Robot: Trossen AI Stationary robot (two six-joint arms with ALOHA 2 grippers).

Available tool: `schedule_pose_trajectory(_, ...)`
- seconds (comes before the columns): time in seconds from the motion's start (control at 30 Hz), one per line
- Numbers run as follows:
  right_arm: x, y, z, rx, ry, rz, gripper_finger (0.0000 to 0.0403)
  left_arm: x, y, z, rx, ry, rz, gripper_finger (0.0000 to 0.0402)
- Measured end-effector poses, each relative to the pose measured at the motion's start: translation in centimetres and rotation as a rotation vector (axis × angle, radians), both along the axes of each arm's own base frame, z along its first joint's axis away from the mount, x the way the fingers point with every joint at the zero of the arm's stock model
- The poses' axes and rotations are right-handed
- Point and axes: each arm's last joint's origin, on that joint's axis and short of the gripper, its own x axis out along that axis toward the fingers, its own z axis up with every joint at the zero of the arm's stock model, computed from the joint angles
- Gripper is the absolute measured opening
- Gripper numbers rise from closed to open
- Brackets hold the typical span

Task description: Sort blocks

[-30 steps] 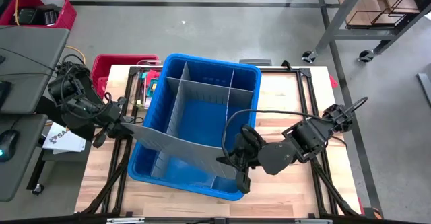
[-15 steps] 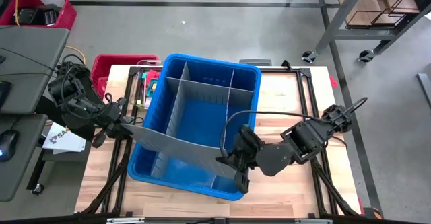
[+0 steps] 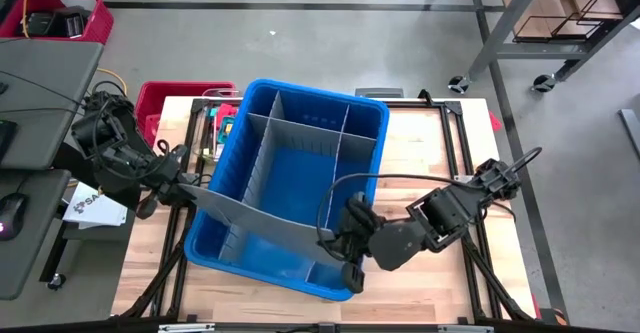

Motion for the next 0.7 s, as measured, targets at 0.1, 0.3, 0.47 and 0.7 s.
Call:
schedule_pose_trajectory(0.1,-0.4,0.0,-0.6,0.014,0.068,-0.014,0.0,0.0,-0.1,0.0,-0.01,0.004,-0.002,0.0)
schedule_pose_trajectory(0.3,-0.9,0.1,-1.0,0.03,0.119,-0.036,0.0,0.0,-0.1,0.0,-0.015,0.003,0.0,0.0)
schedule_pose_trajectory(0.47,-0.7,0.2,-0.9,0.058,0.1,-0.038,0.0,0.1,0.0,0.0,0.015,-0.02,0.019,0.0)
schedule_pose_trajectory(0.7,-0.2,0.7,-1.7,0.096,0.131,-0.048,0.0,0.1,0.1,0.0,0.038,-0.033,0.029,0.0001)
